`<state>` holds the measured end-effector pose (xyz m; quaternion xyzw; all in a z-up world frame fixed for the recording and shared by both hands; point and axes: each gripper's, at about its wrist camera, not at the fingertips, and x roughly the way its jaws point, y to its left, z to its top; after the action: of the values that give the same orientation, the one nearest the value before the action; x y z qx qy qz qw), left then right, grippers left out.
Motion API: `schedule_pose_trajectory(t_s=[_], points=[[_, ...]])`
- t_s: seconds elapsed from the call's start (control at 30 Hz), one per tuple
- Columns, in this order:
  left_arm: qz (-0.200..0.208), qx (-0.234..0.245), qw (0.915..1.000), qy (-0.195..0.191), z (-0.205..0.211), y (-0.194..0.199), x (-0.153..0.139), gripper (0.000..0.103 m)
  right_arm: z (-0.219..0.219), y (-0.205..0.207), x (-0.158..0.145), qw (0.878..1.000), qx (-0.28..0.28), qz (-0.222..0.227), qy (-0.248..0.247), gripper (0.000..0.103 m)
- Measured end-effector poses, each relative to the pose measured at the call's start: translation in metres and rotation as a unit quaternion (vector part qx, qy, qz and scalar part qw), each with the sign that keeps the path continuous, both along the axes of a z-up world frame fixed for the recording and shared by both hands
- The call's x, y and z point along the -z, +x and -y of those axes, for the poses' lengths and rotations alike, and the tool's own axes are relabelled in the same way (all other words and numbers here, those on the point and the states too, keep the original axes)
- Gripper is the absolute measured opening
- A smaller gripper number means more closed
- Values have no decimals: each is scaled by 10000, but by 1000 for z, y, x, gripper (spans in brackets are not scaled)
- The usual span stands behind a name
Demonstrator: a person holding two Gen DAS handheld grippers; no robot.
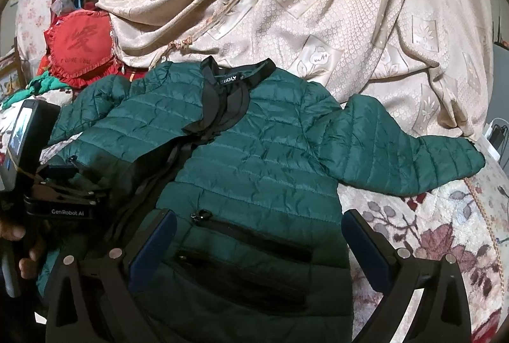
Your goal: Fold large clothes
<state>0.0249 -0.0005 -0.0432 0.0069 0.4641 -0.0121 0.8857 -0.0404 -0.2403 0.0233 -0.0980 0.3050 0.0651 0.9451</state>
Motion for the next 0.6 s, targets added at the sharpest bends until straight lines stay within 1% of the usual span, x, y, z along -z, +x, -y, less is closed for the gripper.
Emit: schedule_pose_trajectory(t_s=[0.07, 0.13, 0.2, 0.23, 0.3, 0.4, 0.43, 0.5, 0.6], points=[[34, 26, 10000, -64, 0, -1, -5, 103, 3, -4, -6, 9998, 161, 26, 140, 103], [190, 100, 9996, -185, -2, -8, -16, 102, 9, -17, -15, 9978, 309, 143, 569, 103], [371, 22, 9993, -100, -3, -14, -30, 102, 10, -33, -19, 9944, 575, 211, 866, 103], [558, -20, 9984, -20, -5, -19, -41, 102, 9, -44, -19, 9920, 750, 202, 999, 103], [785, -32, 9969, 22, -9, -26, -55, 102, 6, -59, -15, 9855, 1010, 79, 1362, 103], [1201, -118, 9924, 221, -13, -35, -79, 102, -3, -73, -9, 9721, 966, -189, 2128, 103], [1315, -119, 9908, 300, -13, -36, -85, 102, -9, -72, -11, 9724, 851, -221, 2163, 103], [1427, -98, 9891, 356, -15, -36, -90, 102, -20, -66, -17, 9800, 715, -147, 1849, 103], [1433, -24, 9888, 427, -16, -26, -94, 102, -20, -48, -28, 9849, 631, 25, 1611, 103]])
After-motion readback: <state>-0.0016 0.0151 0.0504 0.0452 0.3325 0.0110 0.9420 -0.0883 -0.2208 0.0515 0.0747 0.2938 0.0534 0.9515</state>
